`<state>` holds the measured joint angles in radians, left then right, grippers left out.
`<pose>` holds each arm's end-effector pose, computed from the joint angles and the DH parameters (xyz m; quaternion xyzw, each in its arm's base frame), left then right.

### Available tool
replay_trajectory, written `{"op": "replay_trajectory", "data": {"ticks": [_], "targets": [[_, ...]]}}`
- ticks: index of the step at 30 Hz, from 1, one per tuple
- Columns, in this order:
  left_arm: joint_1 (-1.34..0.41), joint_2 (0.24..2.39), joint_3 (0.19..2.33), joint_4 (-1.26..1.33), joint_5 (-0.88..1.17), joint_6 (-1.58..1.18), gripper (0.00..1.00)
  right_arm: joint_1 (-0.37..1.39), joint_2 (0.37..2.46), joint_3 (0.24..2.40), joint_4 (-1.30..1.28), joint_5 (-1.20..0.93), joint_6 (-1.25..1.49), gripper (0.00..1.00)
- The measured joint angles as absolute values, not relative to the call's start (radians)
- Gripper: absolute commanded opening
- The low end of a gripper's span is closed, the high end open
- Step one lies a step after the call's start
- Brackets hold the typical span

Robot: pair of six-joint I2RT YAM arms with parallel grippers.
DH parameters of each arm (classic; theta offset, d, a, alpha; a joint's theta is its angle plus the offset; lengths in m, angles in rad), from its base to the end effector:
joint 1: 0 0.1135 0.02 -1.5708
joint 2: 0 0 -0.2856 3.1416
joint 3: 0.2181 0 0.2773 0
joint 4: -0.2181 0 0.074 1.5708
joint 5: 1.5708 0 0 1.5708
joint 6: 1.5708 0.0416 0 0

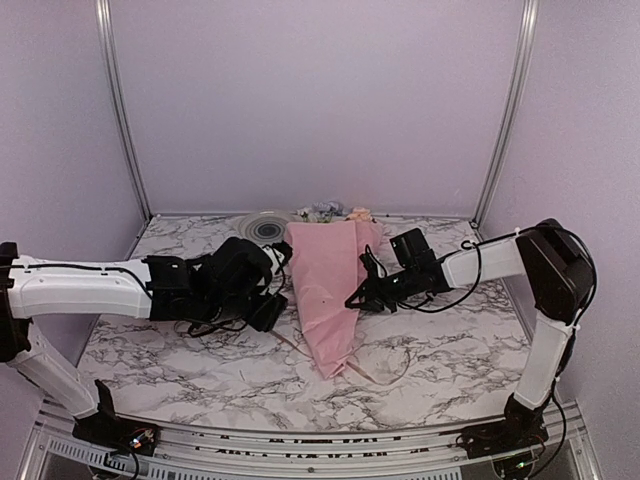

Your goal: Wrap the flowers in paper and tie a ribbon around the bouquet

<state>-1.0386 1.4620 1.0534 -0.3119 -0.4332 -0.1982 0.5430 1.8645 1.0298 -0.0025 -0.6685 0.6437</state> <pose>0.1902 -0.2886 0.2712 0.2820 0.8485 -0.0740 0.4417 0.3294 0.2289 0.1473 -0.0731 0.8866 0.4433 0.1096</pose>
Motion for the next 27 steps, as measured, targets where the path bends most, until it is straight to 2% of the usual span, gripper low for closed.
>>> {"op": "replay_trajectory", "data": {"ticks": [3,4,8,13,15,18,27], "targets": [[-1.150,1.582,1.108,-0.192,-0.368,-0.105,0.95,0.545,1.864,1.030,-0.001,-0.666,0.655,0.00],[-1.170,1.617,1.121,-0.167,-0.351,-0.076,0.99,0.545,1.864,1.030,-0.001,-0.664,0.657,0.00],[-1.251,1.743,1.142,-0.061,-0.296,0.026,0.99,0.546,1.864,1.030,-0.001,-0.661,0.666,0.00],[-1.322,1.873,1.170,0.018,-0.325,0.132,0.97,0.546,1.864,1.030,0.000,-0.659,0.677,0.00],[-1.331,1.915,1.184,0.041,-0.367,0.156,0.89,0.546,1.864,1.030,0.000,-0.659,0.680,0.00],[-1.325,1.950,1.196,0.065,-0.429,0.173,0.69,0.546,1.864,1.030,0.001,-0.659,0.682,0.00],[-1.311,2.033,1.237,0.118,-0.503,0.195,0.30,0.546,1.864,1.029,0.011,-0.651,0.682,0.00]]}}
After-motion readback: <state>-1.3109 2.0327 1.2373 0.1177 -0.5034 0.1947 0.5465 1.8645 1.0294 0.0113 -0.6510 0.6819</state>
